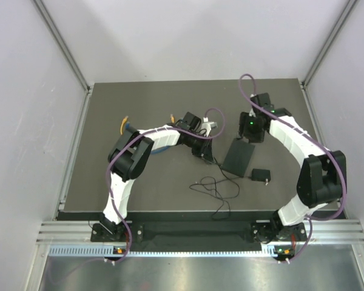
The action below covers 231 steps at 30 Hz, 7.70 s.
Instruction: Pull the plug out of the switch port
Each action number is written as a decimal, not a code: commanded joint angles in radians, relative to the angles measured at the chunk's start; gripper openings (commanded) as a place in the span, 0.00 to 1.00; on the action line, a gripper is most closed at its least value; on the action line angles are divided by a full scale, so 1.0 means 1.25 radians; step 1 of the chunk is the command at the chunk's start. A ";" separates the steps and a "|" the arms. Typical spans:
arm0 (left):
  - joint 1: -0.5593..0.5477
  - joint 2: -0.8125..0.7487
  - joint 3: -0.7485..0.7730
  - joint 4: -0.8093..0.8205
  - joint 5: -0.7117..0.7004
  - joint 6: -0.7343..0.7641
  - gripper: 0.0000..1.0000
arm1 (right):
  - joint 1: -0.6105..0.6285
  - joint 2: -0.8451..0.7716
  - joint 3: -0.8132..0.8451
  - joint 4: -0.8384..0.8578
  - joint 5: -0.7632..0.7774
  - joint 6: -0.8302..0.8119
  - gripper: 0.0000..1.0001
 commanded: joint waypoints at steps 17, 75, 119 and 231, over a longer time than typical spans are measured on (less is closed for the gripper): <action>-0.007 0.089 0.119 0.034 0.191 0.031 0.45 | -0.115 -0.055 -0.078 -0.032 -0.119 -0.017 0.57; -0.052 0.067 -0.164 0.585 0.114 -0.342 0.00 | 0.145 0.080 -0.015 -0.082 0.040 0.204 0.03; 0.074 0.075 -0.046 0.329 0.158 -0.278 0.00 | 0.196 -0.008 -0.126 -0.010 0.139 0.021 0.00; 0.191 -0.311 0.645 -0.421 -0.282 -0.151 0.00 | 0.122 0.102 0.462 0.043 -0.322 0.257 0.00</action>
